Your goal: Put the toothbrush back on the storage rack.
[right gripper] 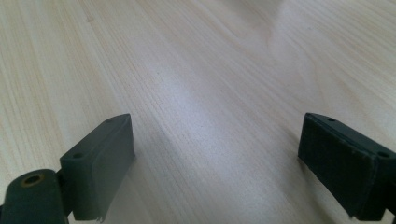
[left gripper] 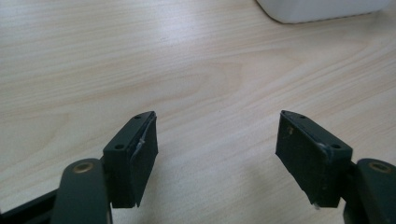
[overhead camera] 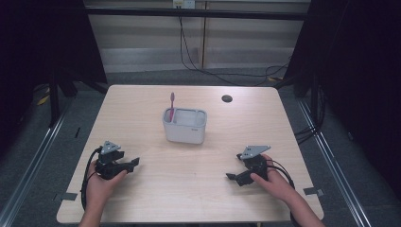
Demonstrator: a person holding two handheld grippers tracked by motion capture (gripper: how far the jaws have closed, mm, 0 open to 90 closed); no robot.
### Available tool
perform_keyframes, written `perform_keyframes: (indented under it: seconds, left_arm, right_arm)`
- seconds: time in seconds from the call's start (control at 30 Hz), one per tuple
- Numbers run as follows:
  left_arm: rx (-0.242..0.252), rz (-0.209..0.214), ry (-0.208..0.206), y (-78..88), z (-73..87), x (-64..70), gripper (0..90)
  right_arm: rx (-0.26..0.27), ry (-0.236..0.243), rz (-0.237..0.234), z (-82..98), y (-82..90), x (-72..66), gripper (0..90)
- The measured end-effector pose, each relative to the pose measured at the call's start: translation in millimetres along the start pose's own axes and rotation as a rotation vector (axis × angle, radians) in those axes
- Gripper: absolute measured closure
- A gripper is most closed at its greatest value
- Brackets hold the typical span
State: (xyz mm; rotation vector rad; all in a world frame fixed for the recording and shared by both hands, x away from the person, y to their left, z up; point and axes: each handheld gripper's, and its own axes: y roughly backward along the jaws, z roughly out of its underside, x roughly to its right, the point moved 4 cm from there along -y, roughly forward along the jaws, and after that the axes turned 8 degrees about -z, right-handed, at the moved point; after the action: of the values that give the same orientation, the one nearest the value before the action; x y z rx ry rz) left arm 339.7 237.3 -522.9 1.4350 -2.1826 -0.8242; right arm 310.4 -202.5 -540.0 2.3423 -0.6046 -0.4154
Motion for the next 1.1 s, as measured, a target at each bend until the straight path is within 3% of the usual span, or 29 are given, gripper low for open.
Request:
perform_keyframes:
  seconds: [0.17,0.47,0.8,1.1]
  left_arm:
    - [-0.013,0.012,-0.023,1.4,4.3,-1.6,27.5]
    - [-0.028,0.026,-0.029,0.2,12.2,-2.9,25.6]
    - [-0.007,0.025,-0.079,0.0,15.9,-2.5,22.1]
    - [-0.005,0.019,-0.089,-0.7,16.3,-0.8,20.9]
  right_arm:
    - [0.0,0.0,0.0,0.0,0.0,0.0,10.2]
    - [-0.001,-0.001,0.0,0.0,0.0,-0.1,10.1]
    - [0.0,0.0,0.0,0.0,0.0,0.0,10.1]
    - [0.0,0.0,0.0,0.0,0.0,-0.1,10.1]
